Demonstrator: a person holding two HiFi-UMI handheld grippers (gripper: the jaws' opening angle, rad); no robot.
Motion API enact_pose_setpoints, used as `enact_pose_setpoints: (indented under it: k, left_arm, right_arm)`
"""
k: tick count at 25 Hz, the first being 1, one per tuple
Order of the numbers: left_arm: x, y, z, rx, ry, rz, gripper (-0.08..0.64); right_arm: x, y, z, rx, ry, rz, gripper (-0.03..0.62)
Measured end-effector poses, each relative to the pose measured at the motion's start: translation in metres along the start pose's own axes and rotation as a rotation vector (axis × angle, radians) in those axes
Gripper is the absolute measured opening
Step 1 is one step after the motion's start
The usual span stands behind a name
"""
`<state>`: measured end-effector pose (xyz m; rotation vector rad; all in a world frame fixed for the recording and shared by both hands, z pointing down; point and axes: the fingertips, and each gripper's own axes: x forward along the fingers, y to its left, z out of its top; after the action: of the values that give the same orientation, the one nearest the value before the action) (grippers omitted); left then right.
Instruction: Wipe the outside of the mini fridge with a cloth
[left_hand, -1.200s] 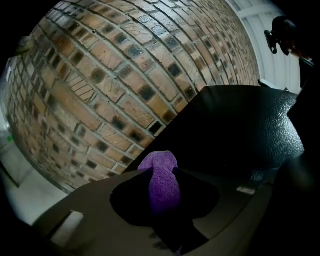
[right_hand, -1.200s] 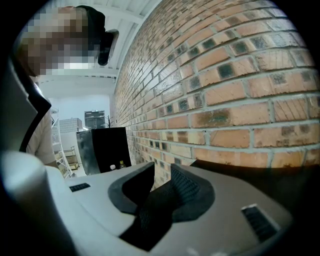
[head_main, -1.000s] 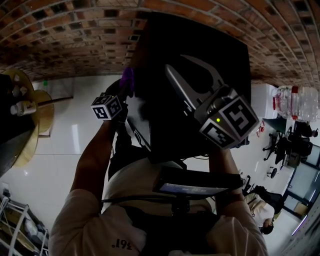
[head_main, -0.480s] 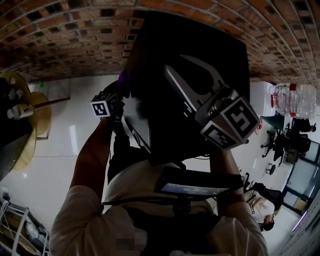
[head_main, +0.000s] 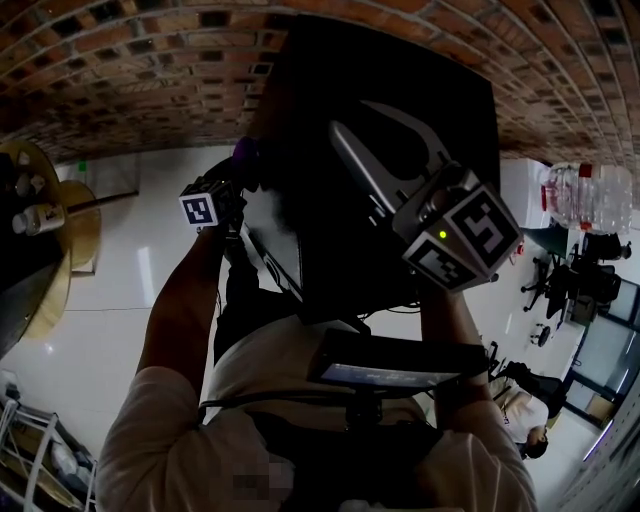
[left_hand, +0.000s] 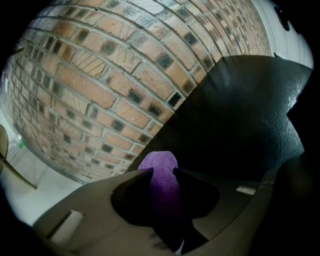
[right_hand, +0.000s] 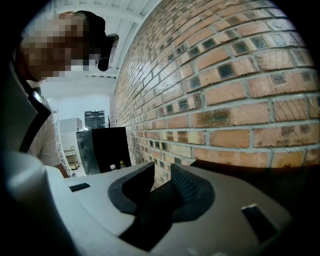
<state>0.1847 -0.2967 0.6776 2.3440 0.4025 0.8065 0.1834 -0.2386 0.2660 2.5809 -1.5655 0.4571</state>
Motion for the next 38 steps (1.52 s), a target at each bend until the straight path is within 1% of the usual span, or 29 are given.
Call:
enact_pose_setpoints:
  k: [2, 5, 10, 16, 20, 25, 32, 38]
  left_arm:
    - [-0.007, -0.009, 0.013, -0.025, -0.046, -0.033, 0.105]
    - [-0.026, -0.035, 0.041, -0.059, -0.135, -0.123, 0.105]
    - [-0.07, -0.074, 0.083, -0.055, -0.26, -0.202, 0.104]
    - [-0.134, -0.136, 0.12, -0.052, -0.367, -0.316, 0.106]
    - [-0.172, -0.174, 0.126, -0.065, -0.389, -0.374, 0.105]
    - [-0.21, -0.213, 0.136, -0.059, -0.418, -0.436, 0.106]
    - [-0.248, -0.251, 0.157, -0.054, -0.461, -0.48, 0.104]
    - [-0.263, -0.278, 0.156, -0.061, -0.442, -0.504, 0.106]
  right_arm:
    - [0.0, 0.0, 0.0, -0.001, 0.0, -0.001, 0.094]
    - [0.0, -0.001, 0.0, -0.004, 0.001, -0.001, 0.094]
    - [-0.001, -0.001, 0.0, -0.003, -0.002, 0.0, 0.094]
    - [-0.001, -0.002, 0.001, -0.009, -0.009, -0.005, 0.094]
    - [-0.002, -0.001, 0.002, -0.006, -0.022, -0.009, 0.094]
    - [-0.004, -0.002, 0.005, -0.01, -0.048, -0.019, 0.094]
    - [-0.004, -0.002, 0.006, -0.008, -0.049, -0.02, 0.094]
    - [-0.004, -0.001, 0.006, -0.004, -0.048, -0.02, 0.094]
